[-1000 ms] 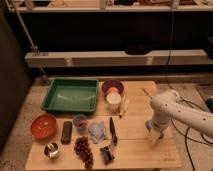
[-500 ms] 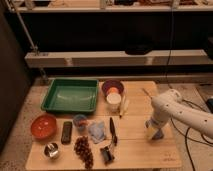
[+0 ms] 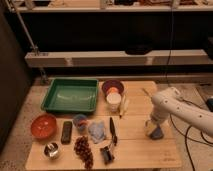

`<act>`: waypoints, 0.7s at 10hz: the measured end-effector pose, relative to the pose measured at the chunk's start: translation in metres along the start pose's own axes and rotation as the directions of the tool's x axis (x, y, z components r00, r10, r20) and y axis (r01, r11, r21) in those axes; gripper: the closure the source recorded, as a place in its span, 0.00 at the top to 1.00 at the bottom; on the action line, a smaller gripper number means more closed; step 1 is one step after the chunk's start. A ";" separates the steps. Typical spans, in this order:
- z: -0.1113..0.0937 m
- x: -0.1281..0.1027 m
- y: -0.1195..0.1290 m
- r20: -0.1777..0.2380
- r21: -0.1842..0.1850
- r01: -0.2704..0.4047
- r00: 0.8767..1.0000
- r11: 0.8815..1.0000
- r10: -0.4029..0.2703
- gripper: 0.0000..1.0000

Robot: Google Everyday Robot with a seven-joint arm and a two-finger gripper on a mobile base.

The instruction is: Place sponge in paper cup

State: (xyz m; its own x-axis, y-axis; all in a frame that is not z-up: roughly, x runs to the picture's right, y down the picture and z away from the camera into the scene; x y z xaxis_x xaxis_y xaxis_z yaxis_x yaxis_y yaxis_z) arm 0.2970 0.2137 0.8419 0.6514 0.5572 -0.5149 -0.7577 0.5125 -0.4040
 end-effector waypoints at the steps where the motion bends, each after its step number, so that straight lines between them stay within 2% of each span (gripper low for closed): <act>1: 0.001 0.002 0.001 -0.004 -0.004 -0.001 1.000 1.000 0.001 0.52; 4: -0.006 -0.001 0.010 -0.015 -0.006 0.005 1.000 1.000 -0.005 0.24; 6: -0.018 -0.010 0.016 -0.018 0.005 0.023 1.000 1.000 -0.023 0.20; 7: -0.032 -0.020 0.019 -0.017 0.013 0.037 0.999 0.999 -0.037 0.20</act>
State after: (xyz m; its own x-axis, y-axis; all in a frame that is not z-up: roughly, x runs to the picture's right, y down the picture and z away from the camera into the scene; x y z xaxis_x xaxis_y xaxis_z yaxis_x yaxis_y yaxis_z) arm 0.2679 0.1915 0.8205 0.6782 0.5266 -0.5126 -0.7324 0.5416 -0.4126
